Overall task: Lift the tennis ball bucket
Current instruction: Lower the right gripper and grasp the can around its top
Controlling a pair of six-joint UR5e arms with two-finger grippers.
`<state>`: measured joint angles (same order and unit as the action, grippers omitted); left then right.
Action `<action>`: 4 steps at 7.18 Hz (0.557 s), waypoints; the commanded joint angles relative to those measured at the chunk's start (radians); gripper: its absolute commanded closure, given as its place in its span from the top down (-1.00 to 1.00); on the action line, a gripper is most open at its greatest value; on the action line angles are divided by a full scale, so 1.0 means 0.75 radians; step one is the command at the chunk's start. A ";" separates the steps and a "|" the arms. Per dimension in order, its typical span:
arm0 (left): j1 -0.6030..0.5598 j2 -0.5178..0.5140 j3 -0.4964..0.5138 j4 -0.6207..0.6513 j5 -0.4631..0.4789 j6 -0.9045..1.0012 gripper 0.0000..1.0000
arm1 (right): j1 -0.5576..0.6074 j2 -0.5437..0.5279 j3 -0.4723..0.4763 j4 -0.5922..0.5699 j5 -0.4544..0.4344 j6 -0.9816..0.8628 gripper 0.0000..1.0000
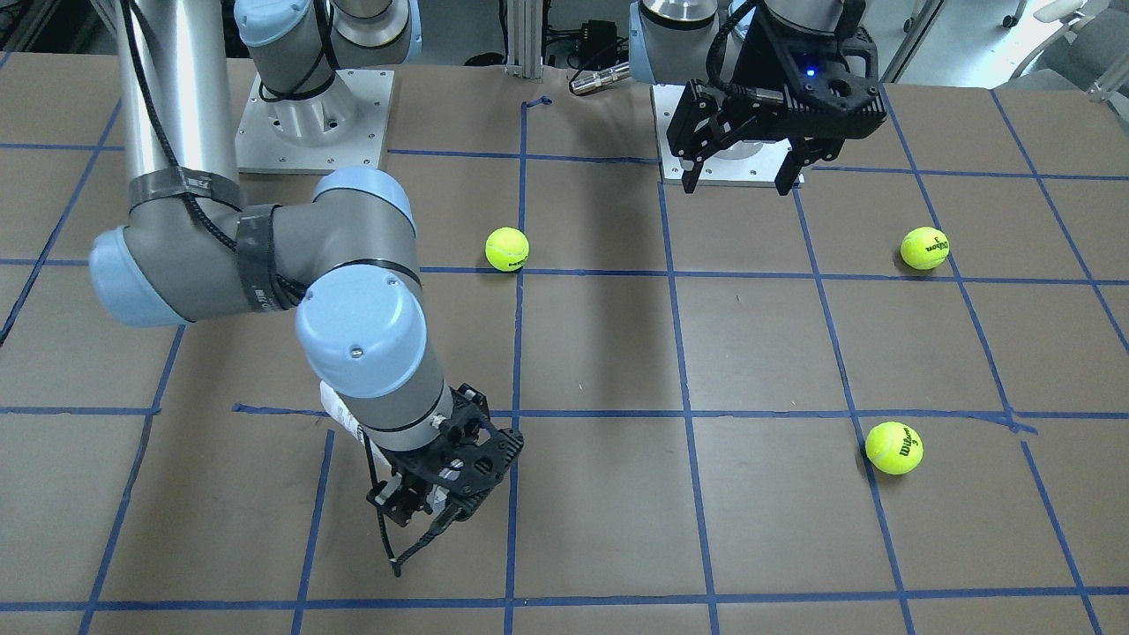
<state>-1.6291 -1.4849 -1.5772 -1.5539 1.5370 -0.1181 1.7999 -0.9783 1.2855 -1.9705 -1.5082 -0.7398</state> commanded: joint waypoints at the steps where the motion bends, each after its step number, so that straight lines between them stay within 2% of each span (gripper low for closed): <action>1: 0.000 0.000 0.000 0.000 0.000 0.000 1.00 | 0.150 0.057 0.006 -0.137 -0.012 -0.217 -0.47; 4: -0.002 0.002 -0.002 0.000 0.000 0.000 1.00 | 0.289 0.126 -0.002 -0.209 -0.018 -0.412 -0.40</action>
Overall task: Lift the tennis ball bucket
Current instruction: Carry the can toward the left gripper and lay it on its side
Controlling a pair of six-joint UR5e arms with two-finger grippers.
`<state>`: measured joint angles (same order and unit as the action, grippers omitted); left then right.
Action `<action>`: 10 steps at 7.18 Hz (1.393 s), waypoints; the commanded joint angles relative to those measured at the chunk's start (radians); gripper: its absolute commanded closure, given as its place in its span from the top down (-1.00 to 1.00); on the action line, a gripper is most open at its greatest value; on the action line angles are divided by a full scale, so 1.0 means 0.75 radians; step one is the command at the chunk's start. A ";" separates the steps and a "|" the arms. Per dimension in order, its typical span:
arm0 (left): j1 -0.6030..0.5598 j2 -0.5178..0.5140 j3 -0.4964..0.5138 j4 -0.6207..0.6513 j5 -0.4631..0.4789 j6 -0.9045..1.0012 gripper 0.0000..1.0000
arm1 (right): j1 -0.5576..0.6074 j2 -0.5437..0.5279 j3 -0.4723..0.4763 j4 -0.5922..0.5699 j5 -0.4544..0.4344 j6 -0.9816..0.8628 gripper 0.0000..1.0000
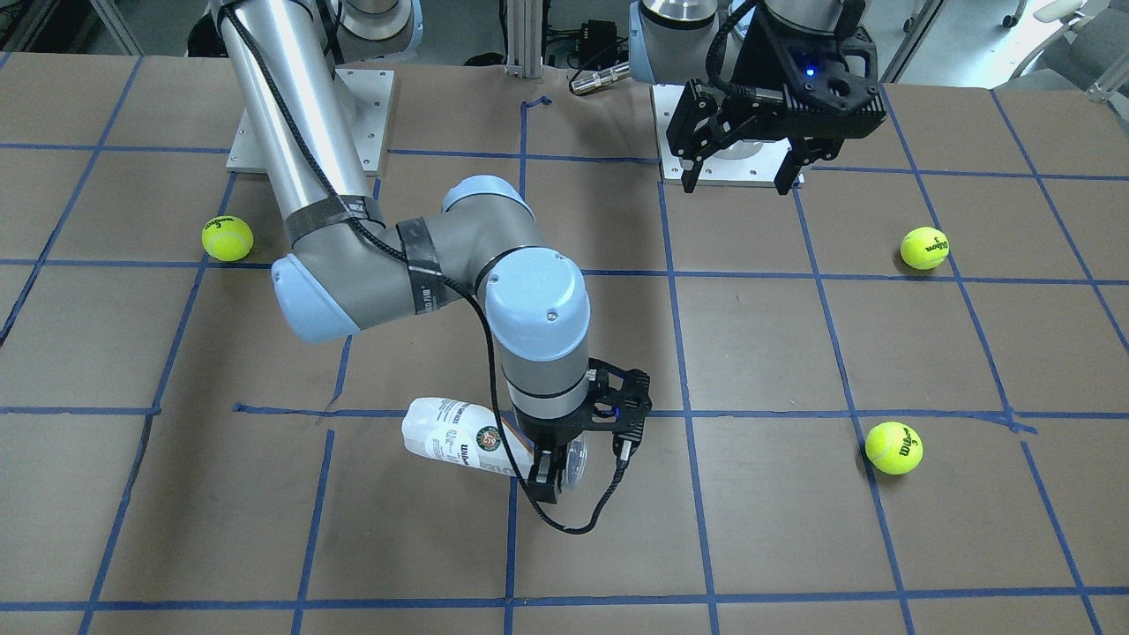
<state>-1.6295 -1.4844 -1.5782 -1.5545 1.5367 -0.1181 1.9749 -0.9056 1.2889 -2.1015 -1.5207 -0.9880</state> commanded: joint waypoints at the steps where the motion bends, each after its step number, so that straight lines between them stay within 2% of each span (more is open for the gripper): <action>1: -0.002 0.005 0.000 0.001 0.001 0.000 1.00 | 0.069 0.029 -0.009 -0.029 -0.001 -0.177 -0.39; 2: -0.002 0.003 0.000 0.001 0.001 0.000 1.00 | 0.077 0.027 0.004 -0.017 0.003 -0.269 -0.39; 4: -0.002 -0.001 0.000 0.001 -0.001 0.000 1.00 | 0.111 0.037 0.008 -0.016 0.033 -0.274 -0.29; 5: -0.002 0.007 0.000 -0.001 0.003 0.000 1.00 | 0.112 0.048 0.006 -0.018 0.074 -0.282 -0.32; 6: -0.002 0.003 0.000 -0.001 0.003 0.000 1.00 | 0.112 0.052 0.006 -0.020 0.084 -0.276 -0.22; 7: -0.004 0.005 0.000 -0.001 0.001 0.000 1.00 | 0.112 0.068 0.018 -0.037 0.141 -0.229 0.76; 8: -0.004 0.009 0.000 -0.001 0.003 0.002 1.00 | 0.110 0.076 0.018 -0.041 0.207 -0.152 1.00; 10: -0.004 0.003 0.000 0.001 0.003 0.000 1.00 | 0.103 0.058 0.010 -0.039 0.154 -0.153 1.00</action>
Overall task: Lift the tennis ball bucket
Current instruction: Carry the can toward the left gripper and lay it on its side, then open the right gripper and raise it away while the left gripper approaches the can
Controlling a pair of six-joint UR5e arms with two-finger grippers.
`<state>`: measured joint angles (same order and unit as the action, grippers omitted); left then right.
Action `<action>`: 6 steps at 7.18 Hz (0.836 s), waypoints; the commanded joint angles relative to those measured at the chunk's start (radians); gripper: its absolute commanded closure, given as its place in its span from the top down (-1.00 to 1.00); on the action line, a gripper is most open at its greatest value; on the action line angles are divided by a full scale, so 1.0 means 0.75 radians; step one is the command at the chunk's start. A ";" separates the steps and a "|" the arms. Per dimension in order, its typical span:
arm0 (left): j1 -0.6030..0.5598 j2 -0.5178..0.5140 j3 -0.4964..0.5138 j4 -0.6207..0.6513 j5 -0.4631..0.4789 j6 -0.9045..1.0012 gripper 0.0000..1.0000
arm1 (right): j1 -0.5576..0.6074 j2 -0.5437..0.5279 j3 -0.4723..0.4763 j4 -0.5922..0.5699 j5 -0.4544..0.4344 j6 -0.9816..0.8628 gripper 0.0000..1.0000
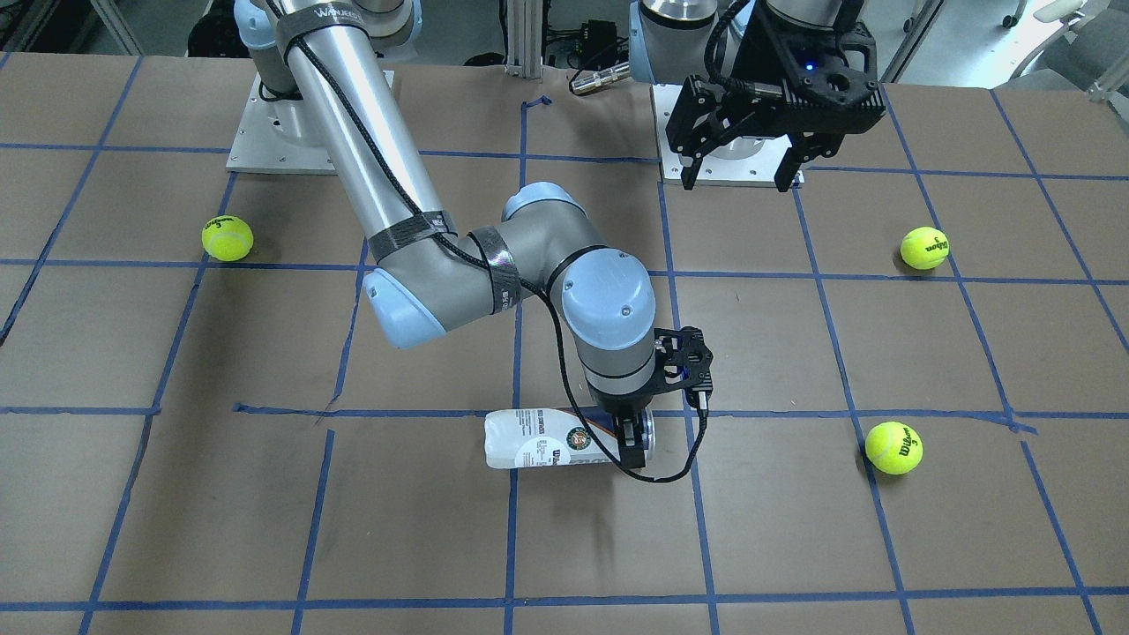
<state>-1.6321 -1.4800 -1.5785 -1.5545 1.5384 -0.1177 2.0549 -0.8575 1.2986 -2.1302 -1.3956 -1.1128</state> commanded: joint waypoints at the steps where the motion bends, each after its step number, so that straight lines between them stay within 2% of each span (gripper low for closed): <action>1: -0.002 0.002 0.000 -0.001 0.000 0.001 1.00 | -0.032 -0.006 -0.009 -0.001 -0.003 0.017 1.00; 3: 0.000 0.006 -0.002 -0.001 -0.002 -0.001 1.00 | -0.209 -0.057 0.009 0.030 0.162 0.048 1.00; 6: 0.004 -0.027 -0.016 0.005 -0.024 0.006 1.00 | -0.410 -0.288 0.015 0.366 0.137 0.356 1.00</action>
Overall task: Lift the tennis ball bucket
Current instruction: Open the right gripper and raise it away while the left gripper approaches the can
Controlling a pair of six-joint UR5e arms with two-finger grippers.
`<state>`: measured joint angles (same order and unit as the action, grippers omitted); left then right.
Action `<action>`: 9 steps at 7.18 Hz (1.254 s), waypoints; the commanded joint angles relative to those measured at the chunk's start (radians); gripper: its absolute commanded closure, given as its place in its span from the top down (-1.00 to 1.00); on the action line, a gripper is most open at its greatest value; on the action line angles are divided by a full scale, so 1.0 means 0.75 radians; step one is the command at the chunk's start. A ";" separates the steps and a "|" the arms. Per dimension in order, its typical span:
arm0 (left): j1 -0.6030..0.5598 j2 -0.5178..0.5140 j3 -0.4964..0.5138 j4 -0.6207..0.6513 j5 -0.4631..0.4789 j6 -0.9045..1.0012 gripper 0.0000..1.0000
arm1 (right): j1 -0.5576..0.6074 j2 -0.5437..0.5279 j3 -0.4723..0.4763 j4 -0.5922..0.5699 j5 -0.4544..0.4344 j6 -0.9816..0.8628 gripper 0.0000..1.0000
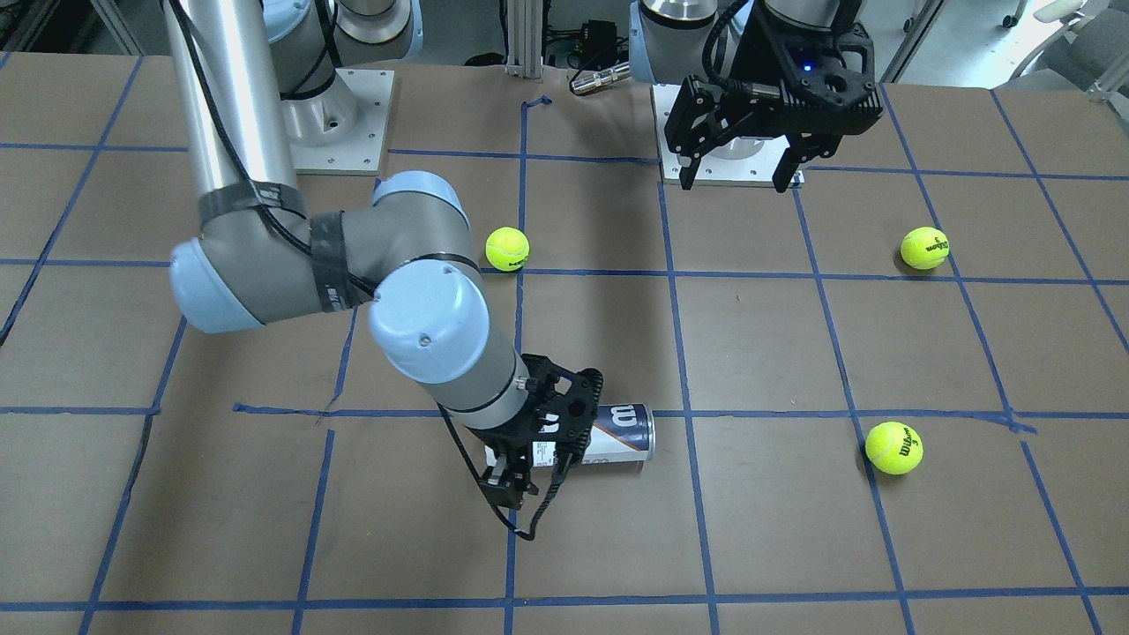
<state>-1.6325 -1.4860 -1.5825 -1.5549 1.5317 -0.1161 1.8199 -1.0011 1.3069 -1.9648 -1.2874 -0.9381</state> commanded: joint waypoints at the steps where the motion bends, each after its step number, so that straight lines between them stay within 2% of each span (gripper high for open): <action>1: 0.019 -0.051 -0.029 0.020 -0.076 0.062 1.00 | -0.184 -0.127 0.008 0.200 -0.010 0.199 1.00; 2: 0.027 -0.141 -0.048 0.038 -0.184 0.126 1.00 | -0.262 -0.170 0.008 0.245 -0.012 0.384 1.00; 3: 0.051 -0.245 -0.062 0.105 -0.371 0.185 1.00 | -0.303 -0.223 0.010 0.302 -0.099 0.558 1.00; 4: 0.076 -0.345 -0.052 0.144 -0.379 0.230 1.00 | -0.301 -0.357 0.012 0.436 -0.154 0.580 1.00; 5: 0.119 -0.468 -0.040 0.205 -0.387 0.241 1.00 | -0.308 -0.458 0.012 0.567 -0.157 0.685 1.00; 6: 0.156 -0.554 -0.042 0.254 -0.392 0.251 1.00 | -0.306 -0.548 0.012 0.633 -0.161 0.802 1.00; 7: 0.160 -0.648 -0.052 0.265 -0.402 0.279 1.00 | -0.308 -0.591 0.012 0.668 -0.195 0.813 1.00; 8: 0.158 -0.712 -0.052 0.277 -0.487 0.304 1.00 | -0.308 -0.651 0.012 0.741 -0.212 0.854 1.00; 9: 0.162 -0.753 -0.054 0.277 -0.551 0.336 1.00 | -0.310 -0.690 0.024 0.746 -0.218 0.862 1.00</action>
<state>-1.5146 -2.0025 -1.6210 -1.3523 1.1742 0.1099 1.5890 -1.4755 1.3187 -1.4306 -1.4406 -0.3105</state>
